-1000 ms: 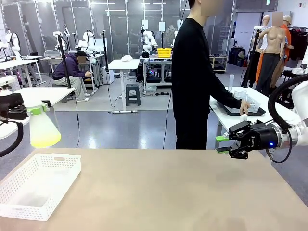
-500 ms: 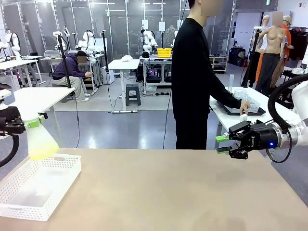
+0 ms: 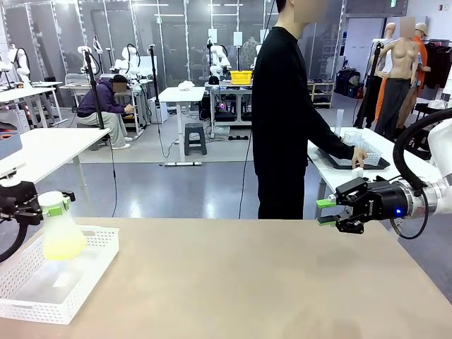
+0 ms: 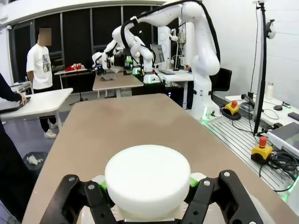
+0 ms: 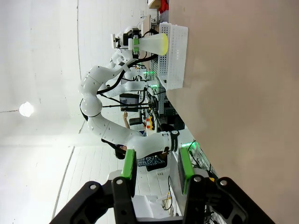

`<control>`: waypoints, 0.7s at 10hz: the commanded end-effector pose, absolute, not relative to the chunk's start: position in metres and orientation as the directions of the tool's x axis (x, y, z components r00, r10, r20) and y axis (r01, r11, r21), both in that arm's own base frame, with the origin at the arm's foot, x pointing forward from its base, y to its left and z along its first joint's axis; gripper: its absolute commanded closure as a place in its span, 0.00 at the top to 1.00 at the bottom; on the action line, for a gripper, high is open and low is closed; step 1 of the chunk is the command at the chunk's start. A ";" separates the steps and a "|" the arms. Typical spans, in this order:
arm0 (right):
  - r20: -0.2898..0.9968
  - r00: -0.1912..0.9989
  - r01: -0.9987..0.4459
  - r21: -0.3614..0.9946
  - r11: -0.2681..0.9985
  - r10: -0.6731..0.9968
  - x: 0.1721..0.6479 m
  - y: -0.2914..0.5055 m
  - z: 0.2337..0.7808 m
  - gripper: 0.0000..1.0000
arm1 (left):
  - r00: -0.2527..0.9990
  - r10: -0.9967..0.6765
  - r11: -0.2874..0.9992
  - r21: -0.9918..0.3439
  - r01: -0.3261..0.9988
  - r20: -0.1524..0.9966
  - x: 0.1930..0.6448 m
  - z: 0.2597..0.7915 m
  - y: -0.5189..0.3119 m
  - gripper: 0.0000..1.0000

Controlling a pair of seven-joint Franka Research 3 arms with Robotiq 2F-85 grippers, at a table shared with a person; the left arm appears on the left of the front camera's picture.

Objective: Prepare the solutions needed for the experiment.
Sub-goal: When the human places the Big flask in the center of the table, pick up the Big flask and place it in the left Organizing basket.

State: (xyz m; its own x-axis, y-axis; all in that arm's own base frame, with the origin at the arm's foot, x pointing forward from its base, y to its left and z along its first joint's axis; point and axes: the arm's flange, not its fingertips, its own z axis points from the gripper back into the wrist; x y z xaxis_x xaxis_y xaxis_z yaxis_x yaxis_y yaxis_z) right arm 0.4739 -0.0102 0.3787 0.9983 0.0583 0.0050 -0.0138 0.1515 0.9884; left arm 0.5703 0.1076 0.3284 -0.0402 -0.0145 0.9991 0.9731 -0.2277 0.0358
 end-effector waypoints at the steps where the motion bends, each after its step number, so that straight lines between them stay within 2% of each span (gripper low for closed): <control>1: 0.002 0.998 -0.013 0.987 0.161 0.067 0.474 -0.009 0.380 0.47 | -0.062 -0.017 -0.240 0.056 0.969 0.998 0.561 0.321 0.096 0.00; 7: 0.002 0.998 -0.013 0.987 0.161 0.067 0.474 -0.009 0.380 0.47 | -0.066 -0.033 -0.269 0.054 0.962 0.997 0.564 0.280 0.091 0.00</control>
